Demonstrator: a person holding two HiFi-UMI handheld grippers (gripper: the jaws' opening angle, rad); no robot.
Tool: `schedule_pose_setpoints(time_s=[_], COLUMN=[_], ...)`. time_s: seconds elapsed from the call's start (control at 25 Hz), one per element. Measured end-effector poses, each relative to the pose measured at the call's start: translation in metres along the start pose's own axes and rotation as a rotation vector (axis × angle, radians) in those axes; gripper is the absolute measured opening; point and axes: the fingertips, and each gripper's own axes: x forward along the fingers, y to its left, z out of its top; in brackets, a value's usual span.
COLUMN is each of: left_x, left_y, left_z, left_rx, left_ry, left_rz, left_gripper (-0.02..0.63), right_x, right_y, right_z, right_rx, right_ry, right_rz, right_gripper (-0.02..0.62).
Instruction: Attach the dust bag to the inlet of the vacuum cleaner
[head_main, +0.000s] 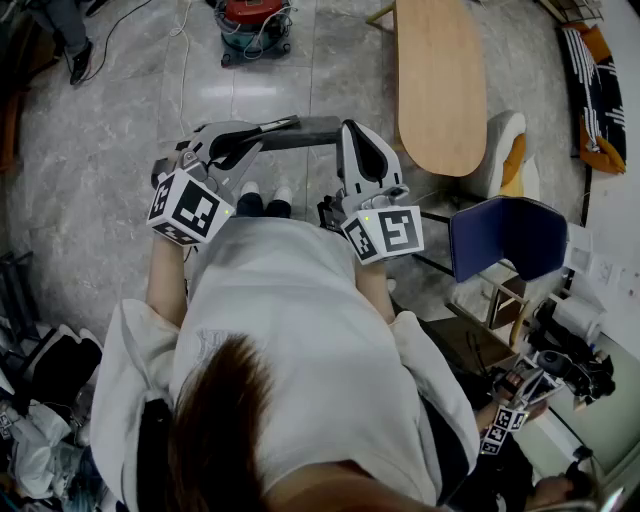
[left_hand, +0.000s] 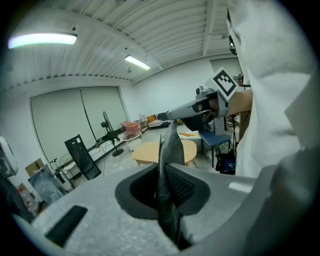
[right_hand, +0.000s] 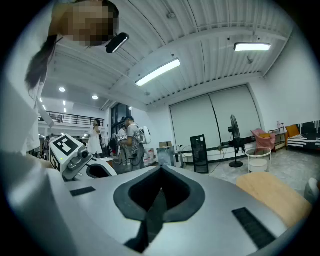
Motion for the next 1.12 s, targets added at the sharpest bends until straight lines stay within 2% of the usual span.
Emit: schedule_pose_setpoints(time_s=[0.56,0.72,0.92,1.12], left_x=[0.014,0.018,0.020,0.027], left_y=[-0.012,-0.016,-0.017,-0.020], left_z=[0.016,0.017,0.019,0.014], left_rx=[-0.004,-0.007,-0.014,-0.034], left_ry=[-0.005,-0.005,0.005,0.016], left_rz=[0.022,0.036,0.067,0.059], left_gripper=[0.038,0.038,0.038,0.038], right_x=[-0.012,-0.021,-0.031,-0.029], right_y=[-0.018,-0.022,-0.031,-0.040], right_z=[0.002,0.002,-0.002,-0.006], right_rx=[-0.030,-0.007,0.003,0.024], right_ry=[-0.001,-0.028,-0.018,-0.013], right_rz=[0.029,0.054,0.040,0.034], right_gripper=[0.002,0.002,0.002,0.002])
